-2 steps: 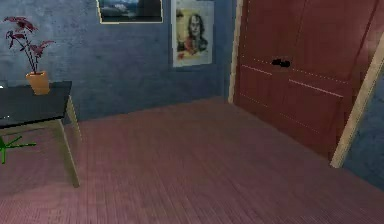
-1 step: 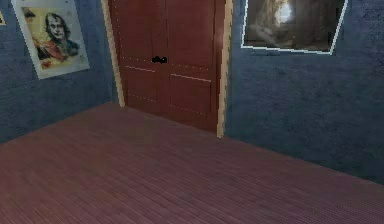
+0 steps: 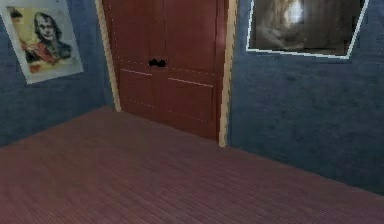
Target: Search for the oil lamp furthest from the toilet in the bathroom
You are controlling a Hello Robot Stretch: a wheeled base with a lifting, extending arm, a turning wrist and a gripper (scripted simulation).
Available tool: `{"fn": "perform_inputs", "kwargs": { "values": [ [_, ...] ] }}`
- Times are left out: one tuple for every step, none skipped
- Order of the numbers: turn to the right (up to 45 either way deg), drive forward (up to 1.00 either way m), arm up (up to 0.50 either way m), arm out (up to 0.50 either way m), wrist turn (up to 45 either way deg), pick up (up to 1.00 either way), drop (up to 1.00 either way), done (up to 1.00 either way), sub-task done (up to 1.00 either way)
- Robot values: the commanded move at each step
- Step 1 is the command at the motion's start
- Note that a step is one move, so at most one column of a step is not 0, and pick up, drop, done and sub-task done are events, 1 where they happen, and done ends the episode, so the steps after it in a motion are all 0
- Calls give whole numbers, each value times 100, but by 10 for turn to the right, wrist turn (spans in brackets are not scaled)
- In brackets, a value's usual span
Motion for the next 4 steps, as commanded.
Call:
{"fn": "perform_inputs", "kwargs": {
  "values": [
    [-450, 0, 0, 0, 0, 0, 0, 0, 0],
    [-390, 0, 0, 0, 0, 0, 0, 0, 0],
    [0, 35, 0, 0, 0, 0, 0, 0, 0],
    [-450, 0, 0, 0, 0, 0, 0, 0, 0]
  ]
}}
